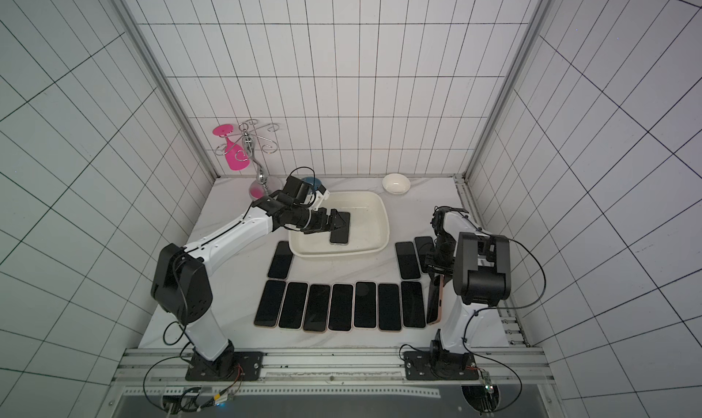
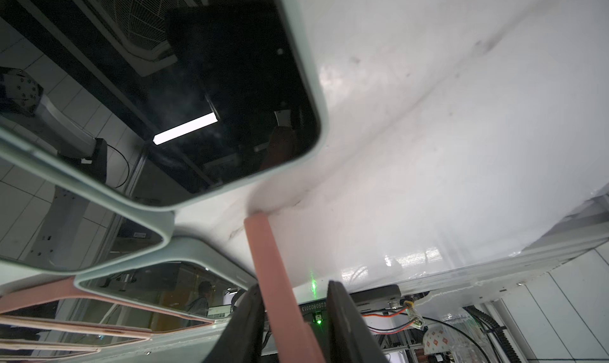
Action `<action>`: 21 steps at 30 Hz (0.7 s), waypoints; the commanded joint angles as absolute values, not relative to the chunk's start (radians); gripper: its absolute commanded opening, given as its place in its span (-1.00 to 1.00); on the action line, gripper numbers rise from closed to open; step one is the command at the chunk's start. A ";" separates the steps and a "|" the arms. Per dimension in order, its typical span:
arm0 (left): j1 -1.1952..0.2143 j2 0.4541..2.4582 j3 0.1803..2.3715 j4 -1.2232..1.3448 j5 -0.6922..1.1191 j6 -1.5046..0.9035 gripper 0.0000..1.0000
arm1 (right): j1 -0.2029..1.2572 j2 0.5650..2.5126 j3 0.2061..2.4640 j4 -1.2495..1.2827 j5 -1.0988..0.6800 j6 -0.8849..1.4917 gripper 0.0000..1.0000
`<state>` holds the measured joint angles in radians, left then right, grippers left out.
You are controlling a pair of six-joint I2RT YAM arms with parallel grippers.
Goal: Take the phone out of the storage box
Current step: Place the phone at the center of the board.
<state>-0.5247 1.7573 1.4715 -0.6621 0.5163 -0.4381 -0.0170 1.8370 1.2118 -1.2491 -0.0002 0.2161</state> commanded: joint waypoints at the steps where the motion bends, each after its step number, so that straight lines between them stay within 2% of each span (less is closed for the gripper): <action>1: -0.531 1.772 1.462 -0.655 0.500 -0.435 0.96 | -0.067 1.841 1.204 -1.233 -0.011 0.184 -0.28; 6: -0.531 1.773 1.459 -0.659 0.496 -0.435 0.96 | -0.108 1.858 1.220 -1.229 -0.009 0.173 -0.15; 17: -0.529 1.770 1.449 -0.662 0.486 -0.435 0.96 | -0.126 1.871 1.266 -1.197 -0.121 0.161 -0.04; 21: -0.529 1.769 1.438 -0.660 0.487 -0.434 0.96 | -0.129 1.881 1.284 -1.186 -0.164 0.159 0.06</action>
<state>-0.5274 1.7615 1.4498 -0.6659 0.4957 -0.4381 -0.1188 1.8683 1.2335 -1.2121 -0.1101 0.1646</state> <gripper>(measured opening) 0.981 0.527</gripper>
